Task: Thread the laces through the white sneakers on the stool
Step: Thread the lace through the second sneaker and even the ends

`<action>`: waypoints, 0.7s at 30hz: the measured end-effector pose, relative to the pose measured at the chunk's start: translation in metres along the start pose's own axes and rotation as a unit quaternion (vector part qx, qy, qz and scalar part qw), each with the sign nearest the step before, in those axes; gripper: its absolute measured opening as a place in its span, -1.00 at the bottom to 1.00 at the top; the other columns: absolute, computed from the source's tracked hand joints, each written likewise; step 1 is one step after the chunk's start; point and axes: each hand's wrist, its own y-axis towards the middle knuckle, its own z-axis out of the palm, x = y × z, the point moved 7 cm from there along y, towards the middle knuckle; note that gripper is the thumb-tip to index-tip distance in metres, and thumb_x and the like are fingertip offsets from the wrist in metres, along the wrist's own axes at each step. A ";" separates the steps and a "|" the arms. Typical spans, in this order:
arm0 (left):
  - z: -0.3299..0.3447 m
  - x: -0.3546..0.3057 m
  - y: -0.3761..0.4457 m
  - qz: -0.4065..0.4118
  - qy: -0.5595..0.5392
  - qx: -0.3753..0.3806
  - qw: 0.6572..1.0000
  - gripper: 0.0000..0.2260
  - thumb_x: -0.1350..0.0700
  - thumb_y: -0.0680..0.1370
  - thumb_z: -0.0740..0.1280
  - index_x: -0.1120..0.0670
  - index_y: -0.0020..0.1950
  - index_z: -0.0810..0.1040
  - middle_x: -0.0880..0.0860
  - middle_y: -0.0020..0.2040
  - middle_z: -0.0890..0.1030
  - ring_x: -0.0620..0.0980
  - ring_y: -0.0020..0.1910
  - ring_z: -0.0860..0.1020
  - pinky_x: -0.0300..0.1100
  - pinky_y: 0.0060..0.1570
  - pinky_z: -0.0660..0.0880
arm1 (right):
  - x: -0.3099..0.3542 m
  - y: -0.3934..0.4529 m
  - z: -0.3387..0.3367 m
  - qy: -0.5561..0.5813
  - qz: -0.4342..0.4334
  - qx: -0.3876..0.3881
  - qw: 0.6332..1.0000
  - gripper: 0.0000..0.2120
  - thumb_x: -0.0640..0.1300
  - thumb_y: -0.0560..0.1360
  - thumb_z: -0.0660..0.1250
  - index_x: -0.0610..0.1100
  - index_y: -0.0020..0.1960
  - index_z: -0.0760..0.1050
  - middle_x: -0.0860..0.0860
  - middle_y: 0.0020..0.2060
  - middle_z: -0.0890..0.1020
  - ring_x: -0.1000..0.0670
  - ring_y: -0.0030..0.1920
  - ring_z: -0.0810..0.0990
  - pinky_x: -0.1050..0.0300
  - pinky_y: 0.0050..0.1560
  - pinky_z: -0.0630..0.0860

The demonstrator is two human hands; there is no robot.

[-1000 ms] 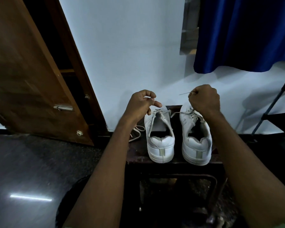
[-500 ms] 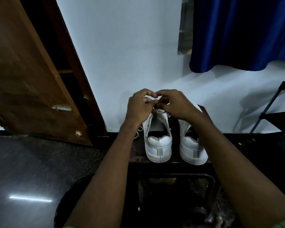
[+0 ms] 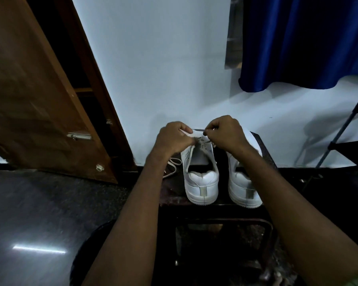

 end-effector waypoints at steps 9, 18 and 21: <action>-0.005 0.002 -0.012 -0.104 0.016 0.022 0.994 -0.78 -0.01 0.26 0.48 0.14 -0.38 0.58 0.02 -0.49 0.54 0.05 -0.47 0.52 -0.19 -0.37 0.44 | -0.006 -0.001 0.005 0.029 -0.013 0.009 0.999 -0.96 -0.13 0.40 0.54 -0.03 -0.18 0.78 0.11 -0.34 0.70 0.06 -0.24 0.65 0.16 -0.16 0.54; 0.007 0.026 -0.014 -0.196 -0.195 0.055 0.959 -0.85 0.39 0.49 0.34 0.28 0.00 0.67 0.14 -0.18 0.65 -0.02 -0.30 0.62 -0.32 -0.46 0.52 | -0.002 -0.006 0.014 -0.018 -0.002 0.020 1.000 -0.89 -0.10 0.35 0.48 0.09 -0.19 0.74 0.10 -0.23 0.73 0.01 -0.12 0.68 0.08 -0.08 0.64; 0.007 0.024 -0.016 -0.204 -0.203 0.054 0.956 -0.87 0.39 0.50 0.36 0.27 -0.01 0.66 0.12 -0.19 0.65 -0.06 -0.30 0.62 -0.32 -0.50 0.52 | 0.002 -0.008 0.018 -0.029 -0.021 0.035 0.999 -0.91 -0.09 0.35 0.46 0.08 -0.19 0.71 0.10 -0.22 0.72 -0.02 -0.11 0.67 0.06 -0.07 0.62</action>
